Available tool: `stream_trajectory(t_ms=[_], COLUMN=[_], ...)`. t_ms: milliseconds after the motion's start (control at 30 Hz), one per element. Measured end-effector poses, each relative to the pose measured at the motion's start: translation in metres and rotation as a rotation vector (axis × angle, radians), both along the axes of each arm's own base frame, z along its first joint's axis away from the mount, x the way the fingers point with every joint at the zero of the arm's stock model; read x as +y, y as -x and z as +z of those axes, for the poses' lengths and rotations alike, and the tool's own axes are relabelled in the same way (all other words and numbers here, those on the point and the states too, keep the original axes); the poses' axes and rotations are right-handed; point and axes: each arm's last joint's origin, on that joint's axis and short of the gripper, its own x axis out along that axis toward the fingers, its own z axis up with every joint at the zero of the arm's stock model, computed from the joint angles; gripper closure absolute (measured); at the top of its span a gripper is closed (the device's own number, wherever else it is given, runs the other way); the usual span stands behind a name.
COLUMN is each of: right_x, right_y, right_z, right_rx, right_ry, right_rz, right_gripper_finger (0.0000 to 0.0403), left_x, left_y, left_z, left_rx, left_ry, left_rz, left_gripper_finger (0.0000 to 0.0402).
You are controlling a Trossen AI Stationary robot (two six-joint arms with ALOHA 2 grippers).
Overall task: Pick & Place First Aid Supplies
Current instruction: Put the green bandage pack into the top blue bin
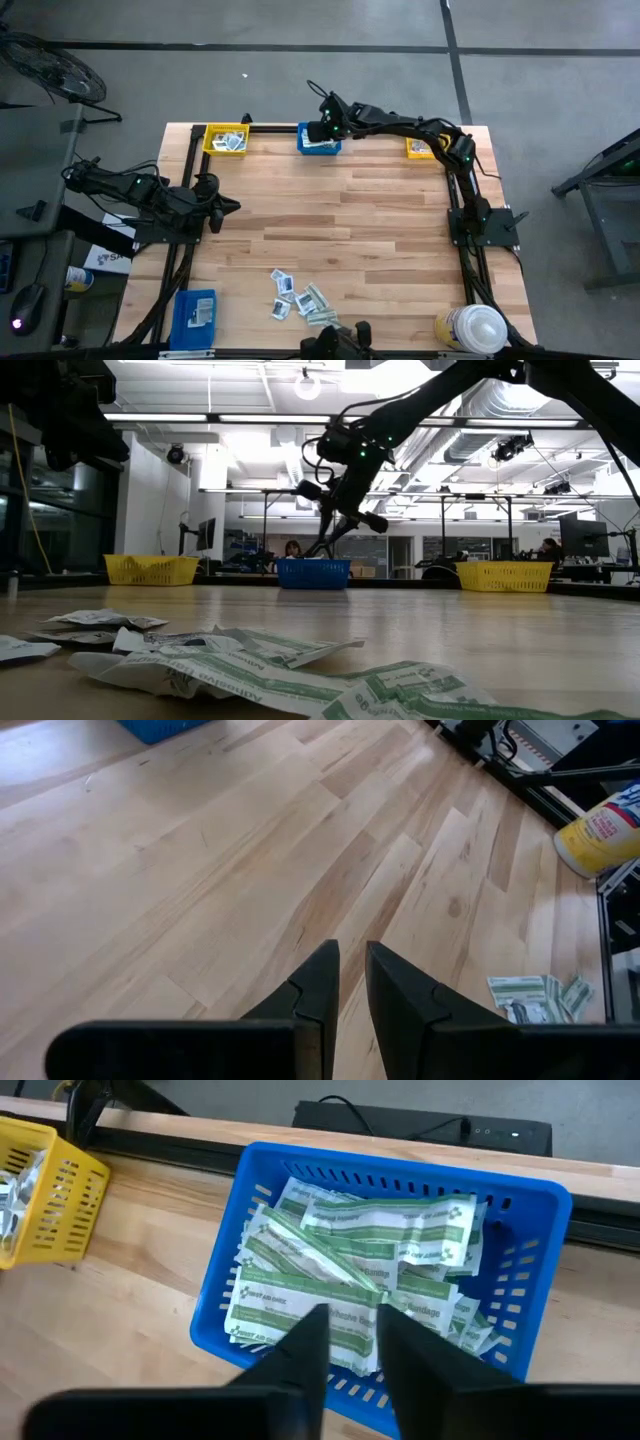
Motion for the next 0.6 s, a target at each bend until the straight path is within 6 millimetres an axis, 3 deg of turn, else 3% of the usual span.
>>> stream_trajectory(t_ms=[300, 433, 600], right_x=[-0.007, 0.001, 0.027], right_y=[0.011, 0.02, 0.027], right_z=[0.013, 0.029, 0.054], right_rx=[-0.046, -0.043, -0.005], right_ry=[-0.05, -0.083, -0.081], right_rz=[0.092, 0.209, 0.348], right_gripper_finger=[0.0238, 0.0231, 0.0239], left_x=[0.0, -0.001, -0.002], left_y=[0.0, 0.0, 0.0], left_z=[0.0, 0.0, -0.001], left_rx=[0.002, 0.007, 0.014], left_ry=[0.005, 0.021, 0.044], left_rz=[-0.007, -0.032, -0.065], left_gripper_finger=[0.0348, 0.0348, 0.0348])
